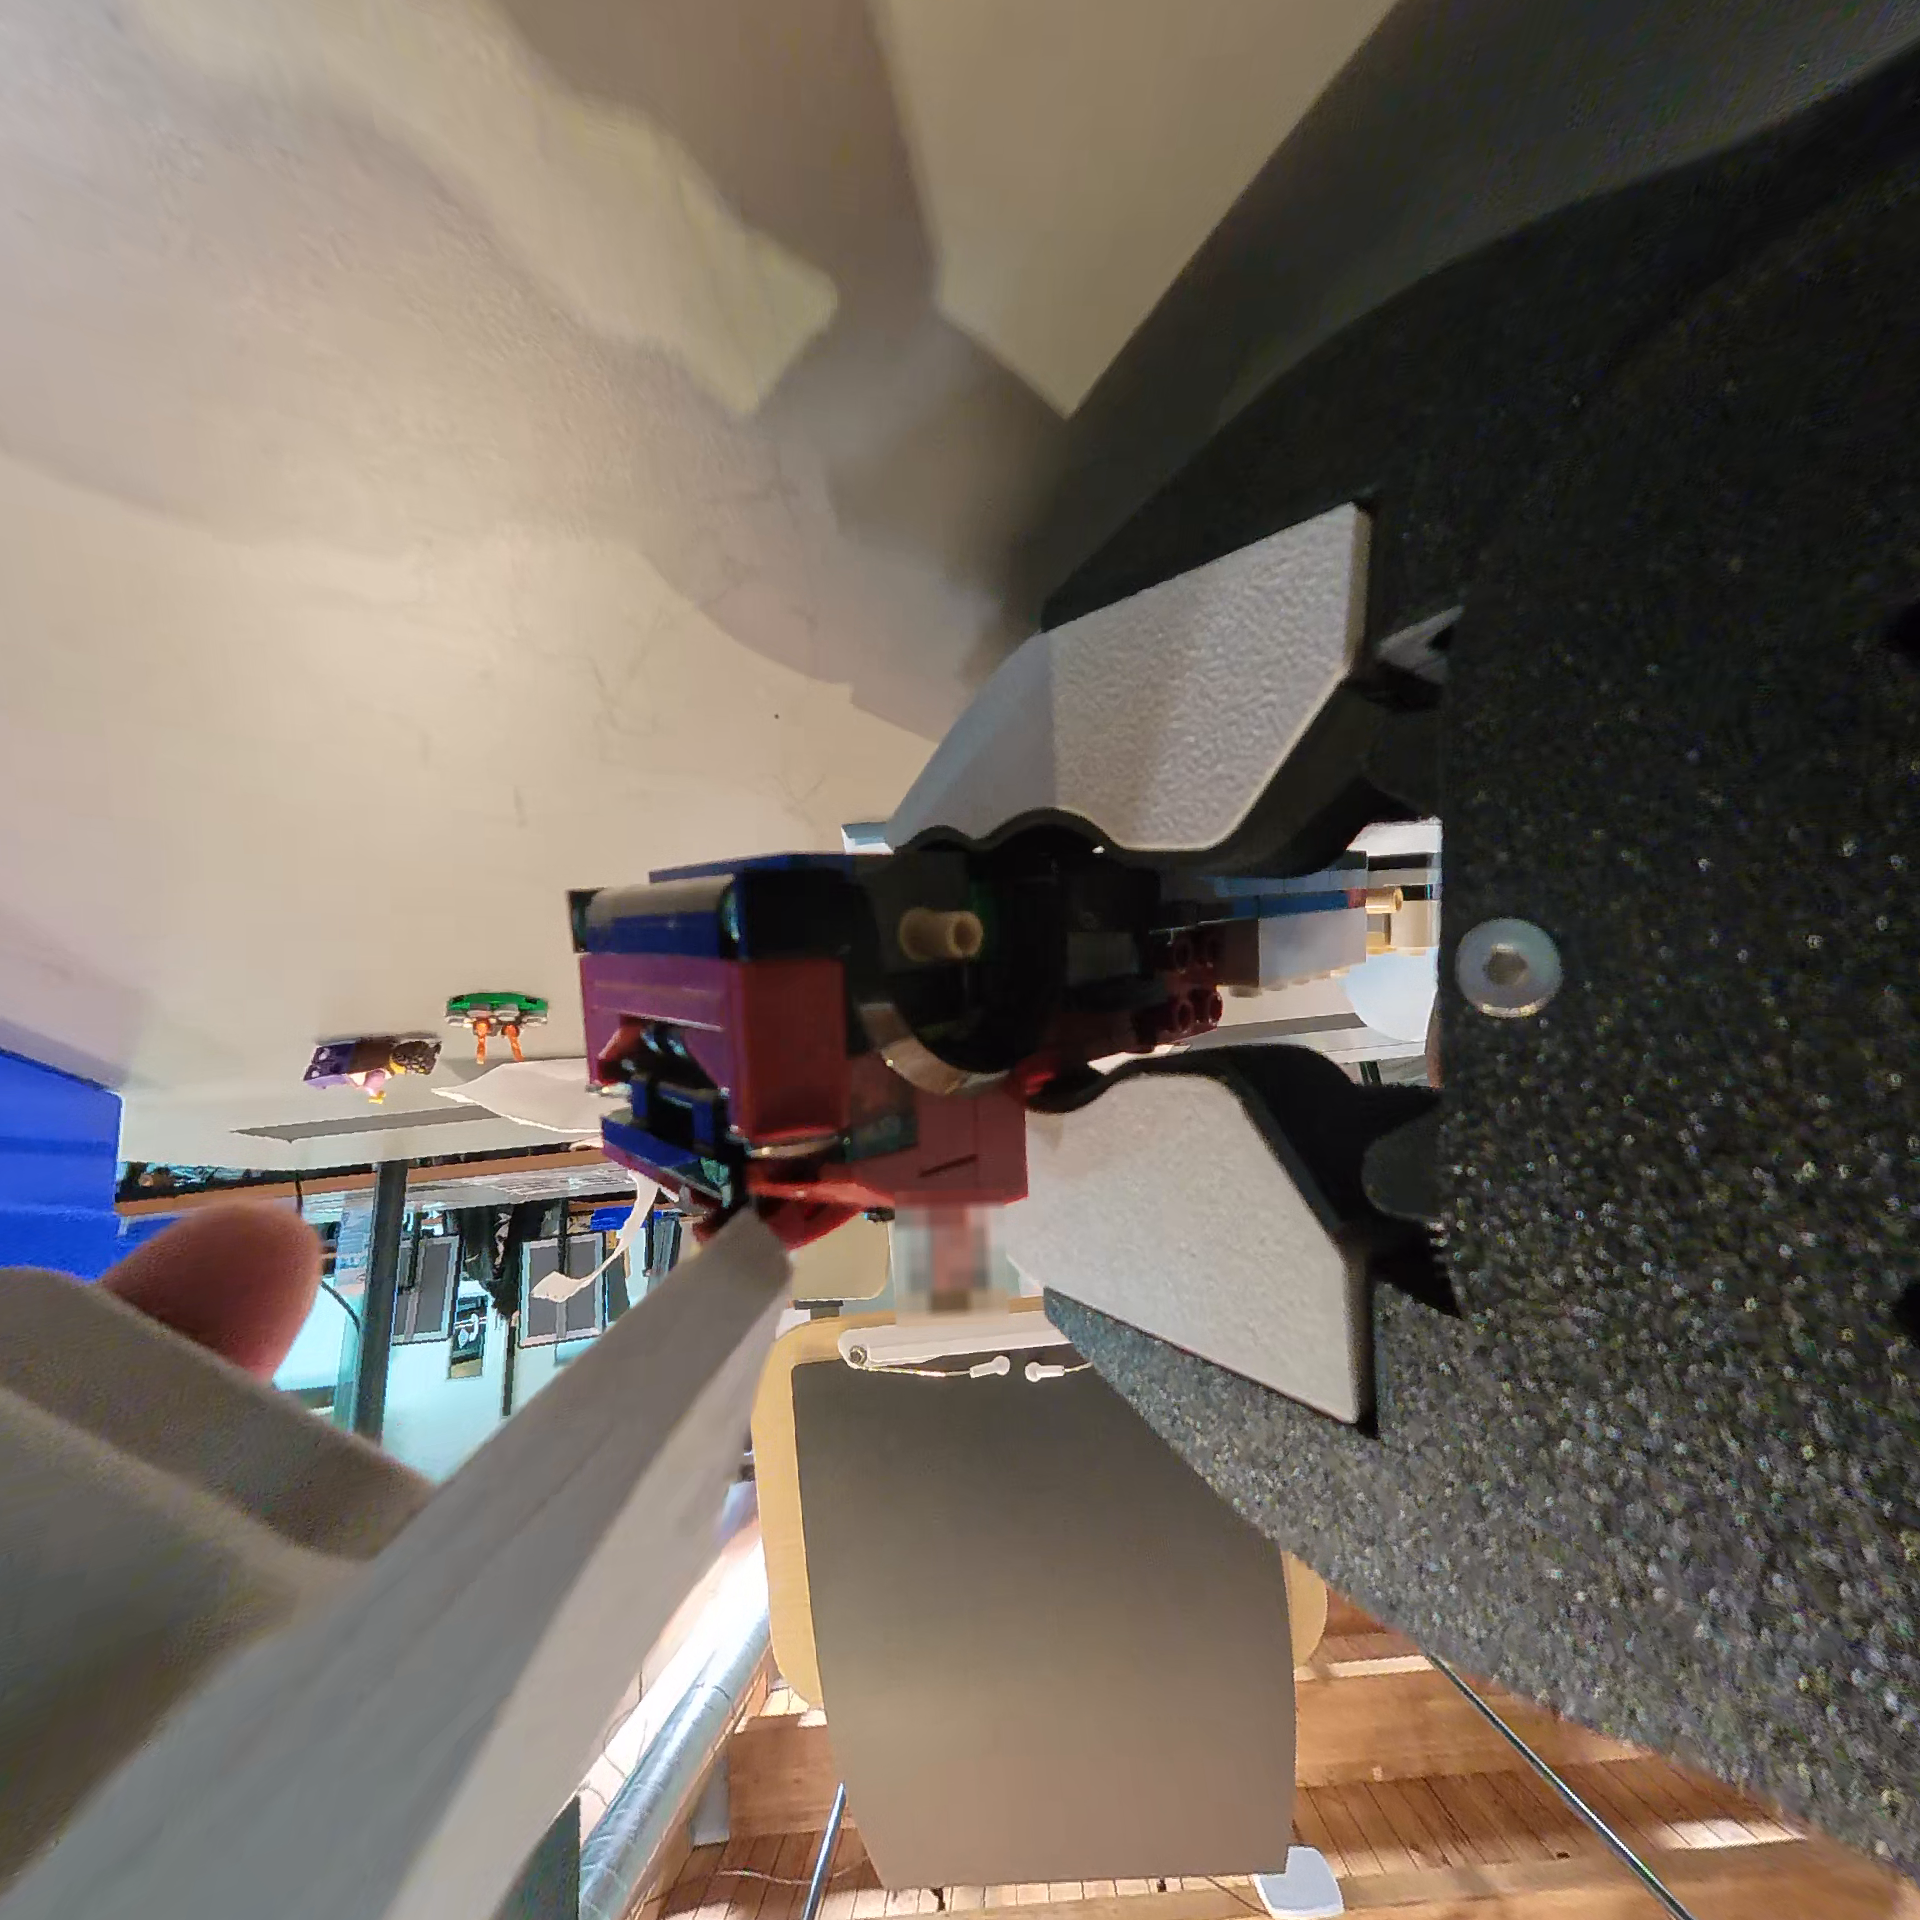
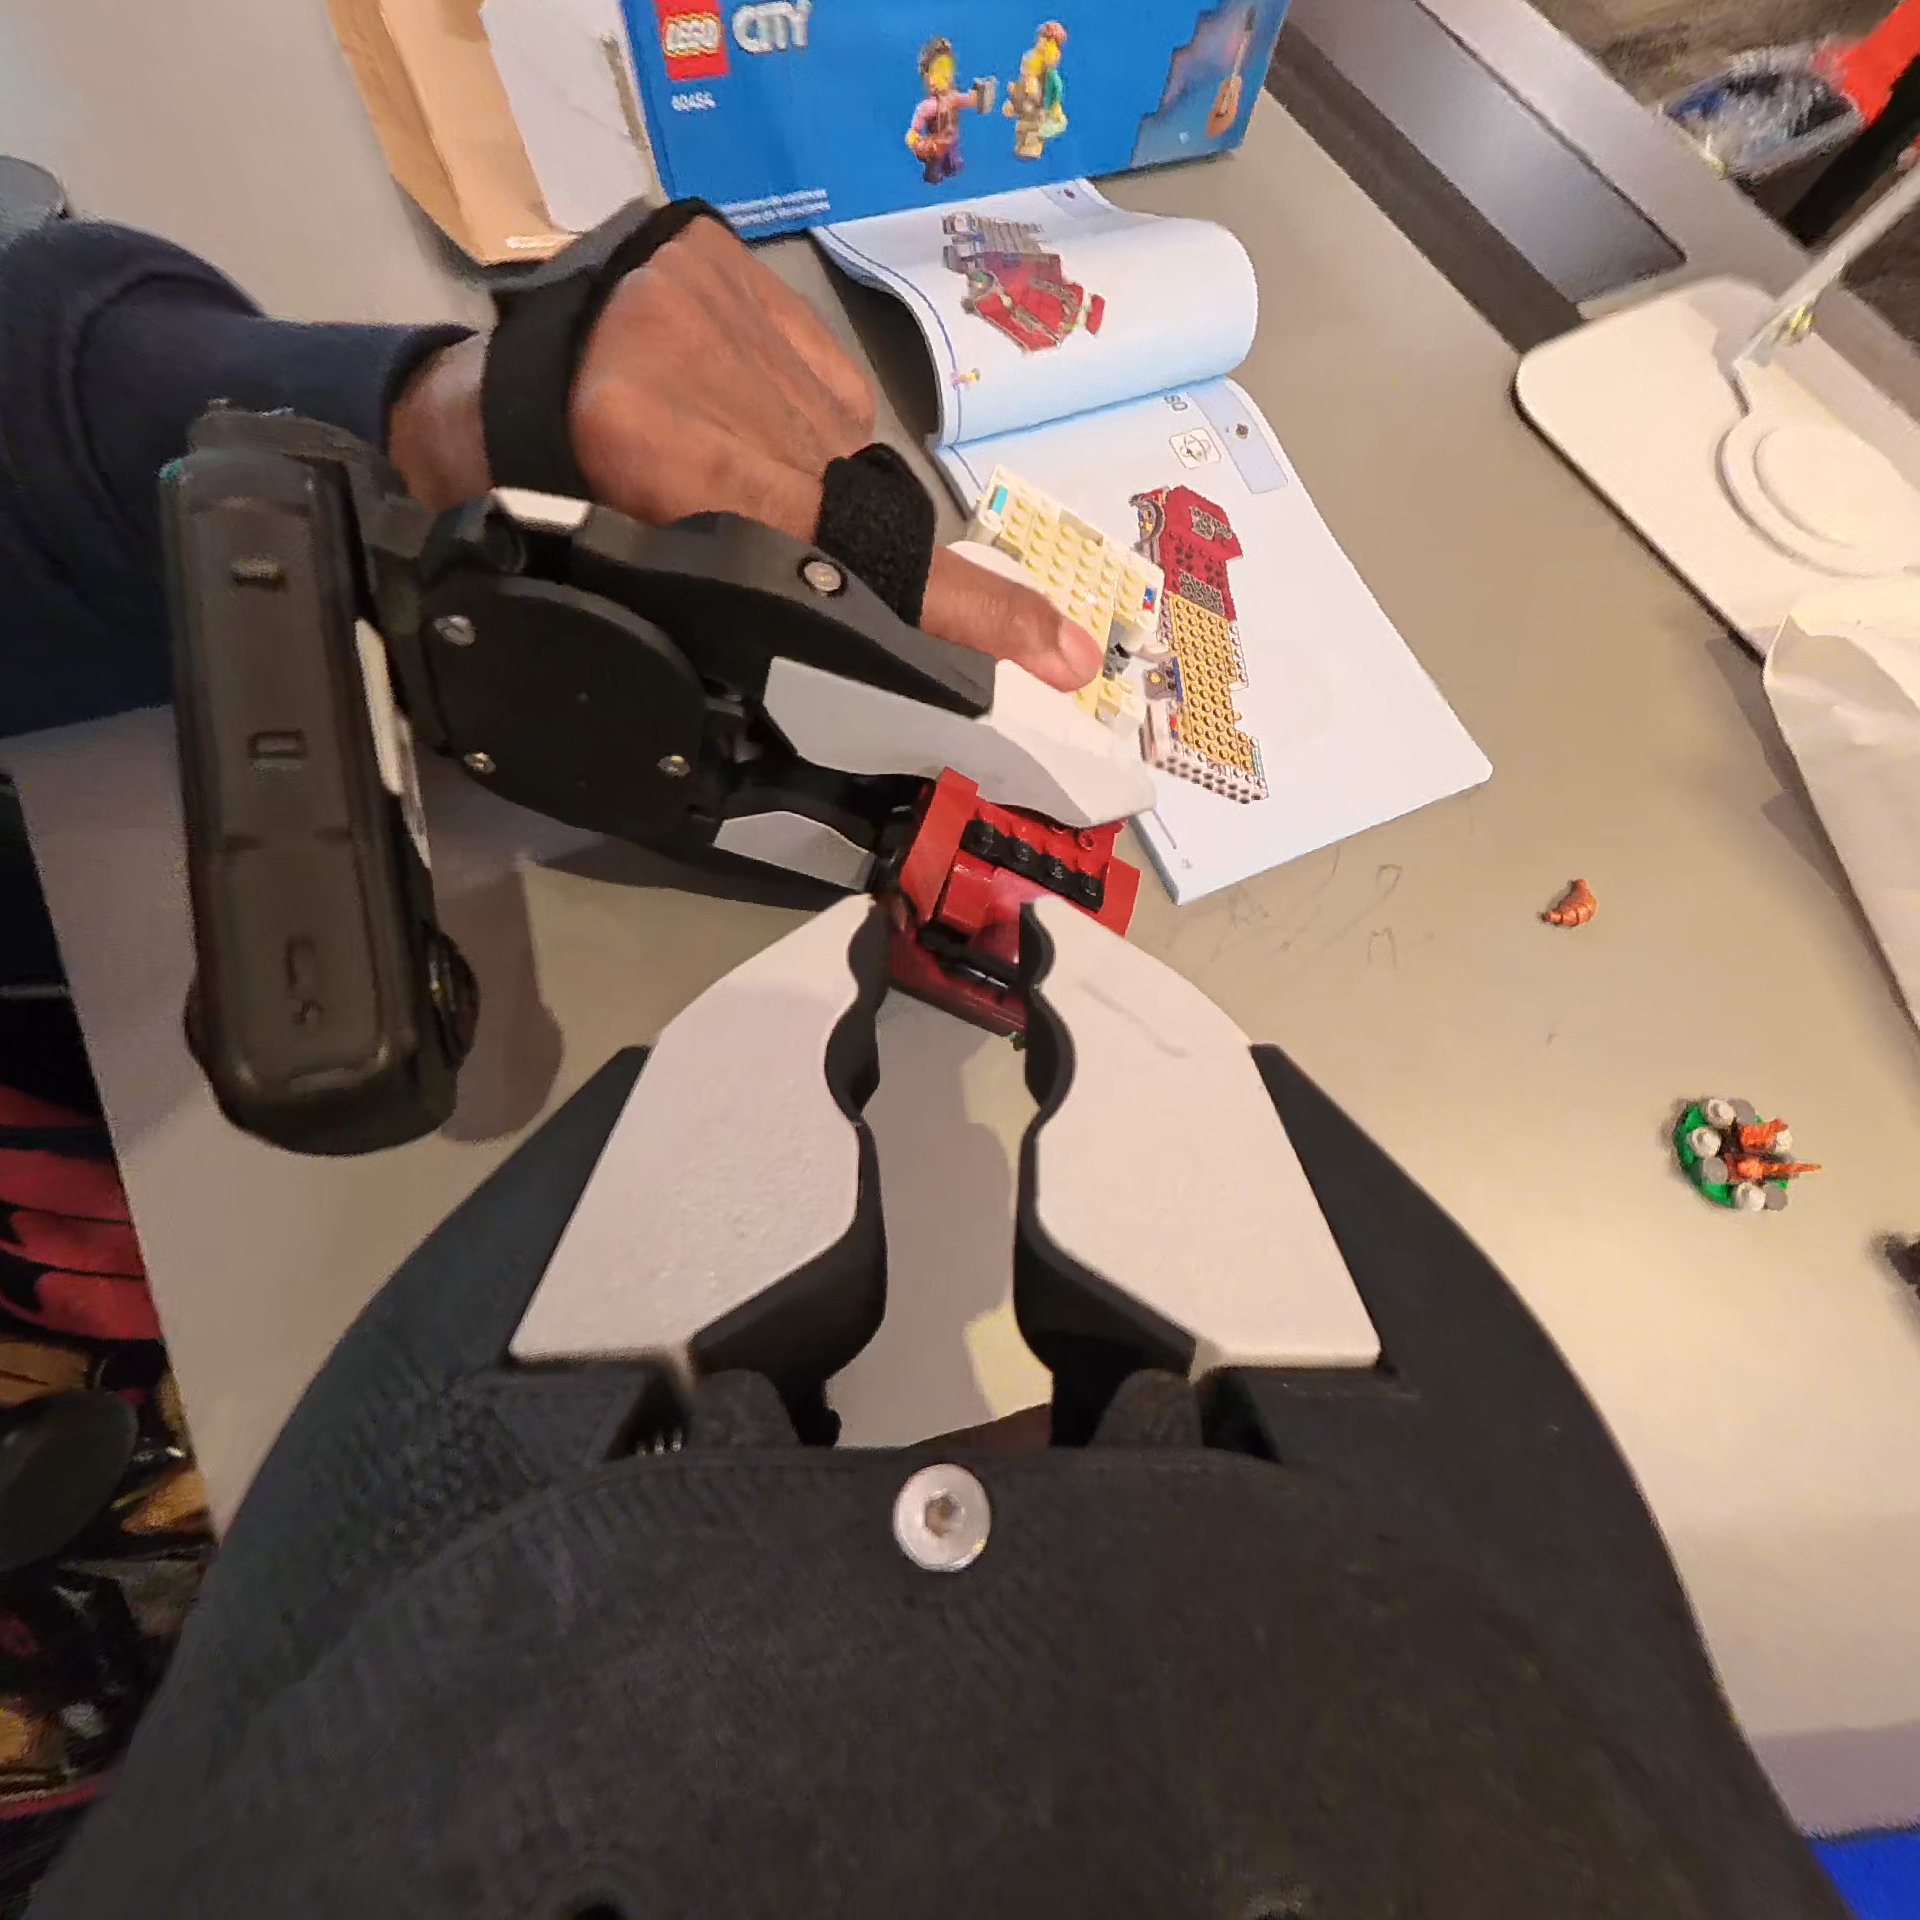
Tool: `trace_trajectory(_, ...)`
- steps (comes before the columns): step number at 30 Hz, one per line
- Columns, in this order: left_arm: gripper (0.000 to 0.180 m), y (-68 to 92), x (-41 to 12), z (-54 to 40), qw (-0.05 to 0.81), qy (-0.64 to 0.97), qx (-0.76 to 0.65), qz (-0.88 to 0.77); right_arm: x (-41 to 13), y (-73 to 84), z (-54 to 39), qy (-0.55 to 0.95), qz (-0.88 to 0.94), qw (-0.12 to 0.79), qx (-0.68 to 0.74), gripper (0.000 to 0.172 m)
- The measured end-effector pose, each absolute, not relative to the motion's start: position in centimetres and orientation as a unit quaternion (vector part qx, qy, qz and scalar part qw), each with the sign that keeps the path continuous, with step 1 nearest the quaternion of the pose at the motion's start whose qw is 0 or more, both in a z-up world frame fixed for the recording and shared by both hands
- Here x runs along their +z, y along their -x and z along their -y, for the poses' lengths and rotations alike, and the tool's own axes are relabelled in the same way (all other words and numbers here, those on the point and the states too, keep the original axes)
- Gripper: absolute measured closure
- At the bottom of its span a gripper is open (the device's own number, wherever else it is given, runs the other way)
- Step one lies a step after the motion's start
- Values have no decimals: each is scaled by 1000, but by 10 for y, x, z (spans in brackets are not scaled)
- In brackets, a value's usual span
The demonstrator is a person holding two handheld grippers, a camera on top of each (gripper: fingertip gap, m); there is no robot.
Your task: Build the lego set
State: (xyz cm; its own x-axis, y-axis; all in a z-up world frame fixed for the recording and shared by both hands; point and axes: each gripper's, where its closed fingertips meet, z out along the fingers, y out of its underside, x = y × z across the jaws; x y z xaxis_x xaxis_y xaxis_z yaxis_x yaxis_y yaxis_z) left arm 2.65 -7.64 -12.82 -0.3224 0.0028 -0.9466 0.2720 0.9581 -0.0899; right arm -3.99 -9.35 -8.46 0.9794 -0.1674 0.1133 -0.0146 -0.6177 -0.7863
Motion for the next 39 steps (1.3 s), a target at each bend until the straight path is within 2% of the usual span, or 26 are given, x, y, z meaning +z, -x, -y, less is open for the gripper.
trace_trajectory(4, 145, -27, -128, 76, 575, -84, -119, -805, -79, 38, 97, 871, 53, 452, -187, 146)
trace_trajectory(10, 145, -27, -128, 76, 575, -83, -120, -805, -92, 33, 102, 838, 189, 399, -320, 145)
trace_trajectory(24, 145, -26, -132, 76, 573, -93, -108, -807, -92, 38, 92, 818, 286, 380, -325, 159)
trace_trajectory(39, 145, -25, -134, 77, 571, -98, -104, -808, -99, 39, 91, 816, 329, 352, -321, 156)
